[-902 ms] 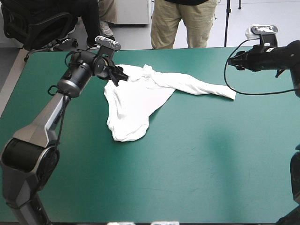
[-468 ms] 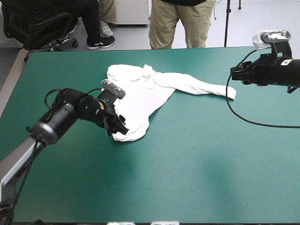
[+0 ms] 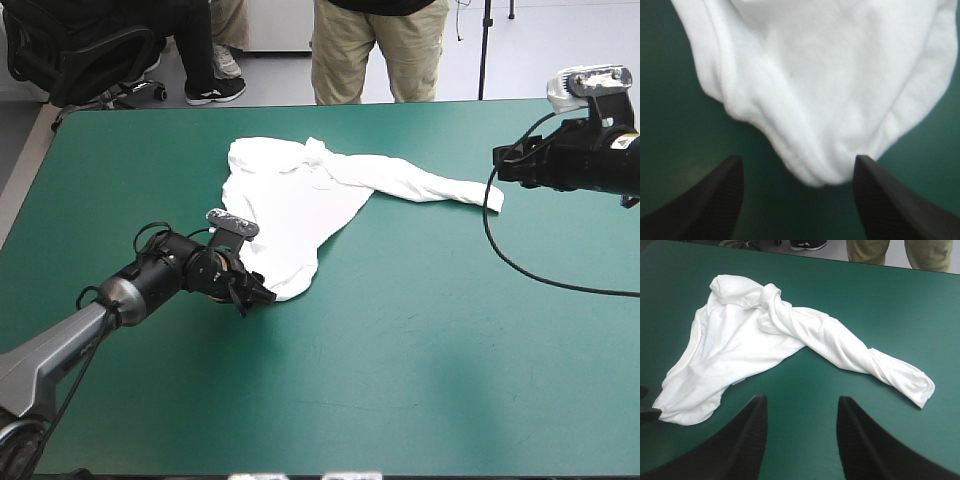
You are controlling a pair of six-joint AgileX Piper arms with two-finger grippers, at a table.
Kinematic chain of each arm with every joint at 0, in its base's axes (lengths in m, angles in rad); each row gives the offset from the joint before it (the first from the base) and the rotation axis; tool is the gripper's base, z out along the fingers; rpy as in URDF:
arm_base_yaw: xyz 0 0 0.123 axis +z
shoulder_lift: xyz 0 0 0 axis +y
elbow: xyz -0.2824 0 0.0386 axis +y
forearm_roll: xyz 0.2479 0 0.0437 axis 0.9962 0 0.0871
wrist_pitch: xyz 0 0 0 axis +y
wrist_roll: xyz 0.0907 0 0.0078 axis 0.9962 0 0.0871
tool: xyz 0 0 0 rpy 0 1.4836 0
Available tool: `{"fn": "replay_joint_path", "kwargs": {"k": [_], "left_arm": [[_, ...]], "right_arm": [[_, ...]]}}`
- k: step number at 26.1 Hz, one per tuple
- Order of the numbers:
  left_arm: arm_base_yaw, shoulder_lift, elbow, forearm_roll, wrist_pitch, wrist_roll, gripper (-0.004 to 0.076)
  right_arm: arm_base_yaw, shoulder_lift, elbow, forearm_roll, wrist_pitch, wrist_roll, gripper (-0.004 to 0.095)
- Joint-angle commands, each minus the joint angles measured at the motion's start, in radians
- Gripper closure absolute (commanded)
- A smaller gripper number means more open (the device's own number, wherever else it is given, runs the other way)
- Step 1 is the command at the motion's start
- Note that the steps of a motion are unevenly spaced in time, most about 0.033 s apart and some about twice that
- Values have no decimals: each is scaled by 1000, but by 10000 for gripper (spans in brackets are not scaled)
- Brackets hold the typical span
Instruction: Fold the cloth
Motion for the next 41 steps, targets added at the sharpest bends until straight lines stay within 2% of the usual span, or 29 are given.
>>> {"fn": "replay_joint_path", "kwargs": {"k": [1,6,8,10,13,14,18,22,25,28,32,36,37,39,41], "left_arm": [[-3,40,-21,-3,-93,-19,269],[-3,132,-21,-3,-91,-15,272],[-3,147,-21,-12,-80,-12,311],[-3,147,-21,-15,-78,-12,423],[-3,147,-21,-15,-84,-8,692],[-3,147,-21,-10,-88,-4,730],[-3,147,-21,-7,-86,15,727],[-3,147,-21,-7,-85,15,727],[-3,147,-21,-7,-84,19,727],[-3,147,-21,-7,-69,36,727],[-3,147,-21,-7,-69,37,727],[-3,147,-21,-7,-67,43,727],[-3,147,-21,-7,-69,43,727],[-3,147,-21,-1,-69,43,727],[-3,147,-21,-1,-69,43,727]], "right_arm": [[-7,-26,-22,35,-41,-12,494],[-7,-26,-21,35,-34,-12,494],[-7,-26,-21,32,-32,-12,494],[-7,-26,-21,27,-29,-12,494],[-7,-26,-21,27,-27,-12,494],[-7,-26,-21,27,-25,-12,494],[-7,-24,-21,18,2,-19,494],[-3,-11,-7,-39,10,-1,494],[-3,-9,33,-96,-44,7,494],[-3,10,81,-202,-141,46,494],[-3,180,95,-287,-212,93,478],[-3,375,95,-282,-359,22,480],[2,428,95,-270,-396,-57,480],[13,491,95,-280,-424,-164,480],[26,541,95,-278,-452,-197,480]]}}
